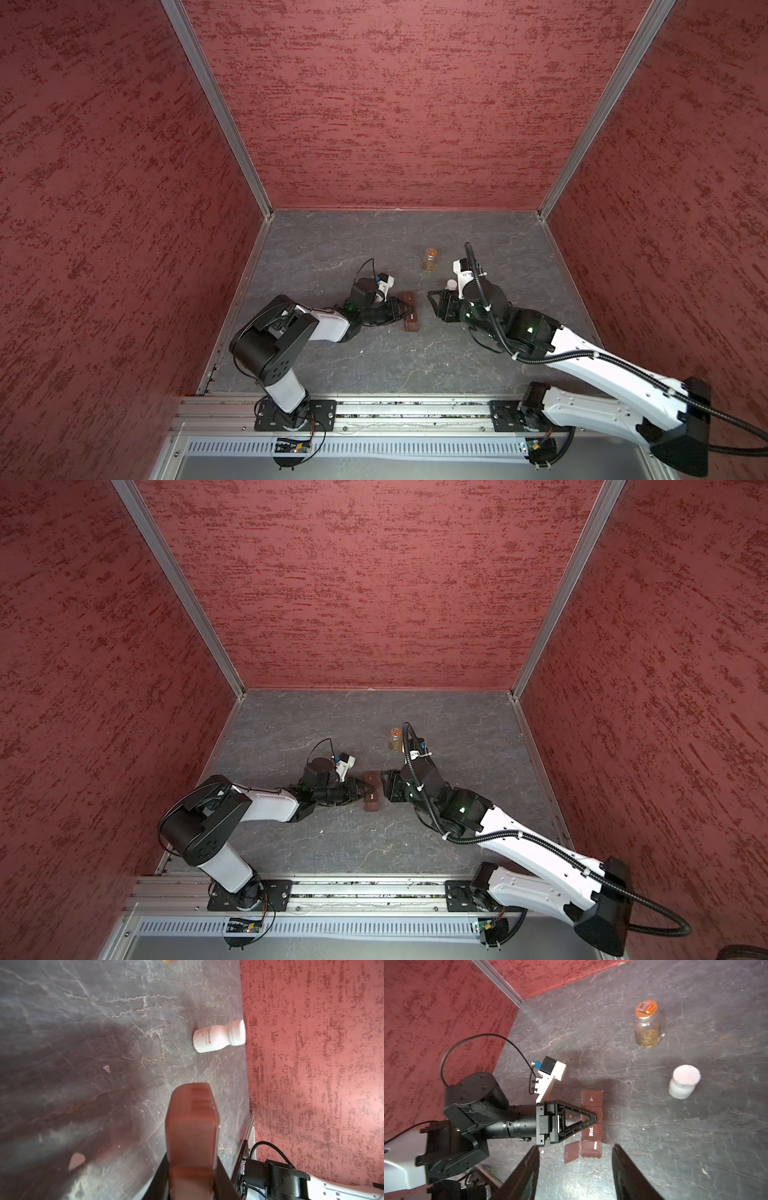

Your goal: Sort the pills into containers

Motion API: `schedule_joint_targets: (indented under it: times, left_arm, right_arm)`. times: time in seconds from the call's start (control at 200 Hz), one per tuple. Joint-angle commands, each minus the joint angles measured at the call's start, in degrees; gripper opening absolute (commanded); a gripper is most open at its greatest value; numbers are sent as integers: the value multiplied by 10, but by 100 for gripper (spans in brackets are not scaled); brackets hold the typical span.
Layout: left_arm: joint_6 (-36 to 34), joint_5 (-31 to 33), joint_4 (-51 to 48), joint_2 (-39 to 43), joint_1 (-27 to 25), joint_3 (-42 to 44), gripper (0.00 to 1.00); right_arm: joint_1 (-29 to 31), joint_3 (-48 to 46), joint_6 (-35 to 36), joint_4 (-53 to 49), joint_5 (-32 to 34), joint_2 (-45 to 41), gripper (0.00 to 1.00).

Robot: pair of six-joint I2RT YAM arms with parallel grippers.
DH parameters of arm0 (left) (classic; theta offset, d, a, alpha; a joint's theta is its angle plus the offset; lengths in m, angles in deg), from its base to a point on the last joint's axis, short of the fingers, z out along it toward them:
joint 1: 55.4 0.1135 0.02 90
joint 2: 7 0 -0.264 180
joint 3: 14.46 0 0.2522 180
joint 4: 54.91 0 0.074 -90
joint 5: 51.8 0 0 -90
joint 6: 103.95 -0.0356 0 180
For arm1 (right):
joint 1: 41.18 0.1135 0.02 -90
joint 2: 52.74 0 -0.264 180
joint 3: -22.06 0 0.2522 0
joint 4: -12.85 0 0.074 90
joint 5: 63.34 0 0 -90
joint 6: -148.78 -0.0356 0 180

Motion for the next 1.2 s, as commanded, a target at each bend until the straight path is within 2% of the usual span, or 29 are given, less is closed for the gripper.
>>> schedule_joint_targets:
  times: [0.0,0.306,0.711,0.932,1.197]
  left_arm:
    - [12,-16,33,-26,-4,-24,0]
    - [7,-12,18,-63,-15,-57,3]
    - [14,-4,17,-84,-20,-60,9]
    - [10,-1,-10,-85,-18,-66,15]
    - [13,-7,-15,-99,-16,-85,15]
  right_arm:
    - [-7,-10,-12,-22,19,-5,57]
    - [-24,-27,-11,-15,9,-8,57]
    - [-31,-44,-16,-4,-4,-11,57]
    - [-30,-50,-22,-2,-6,-15,57]
    - [-31,-52,-23,-2,-6,-17,57]
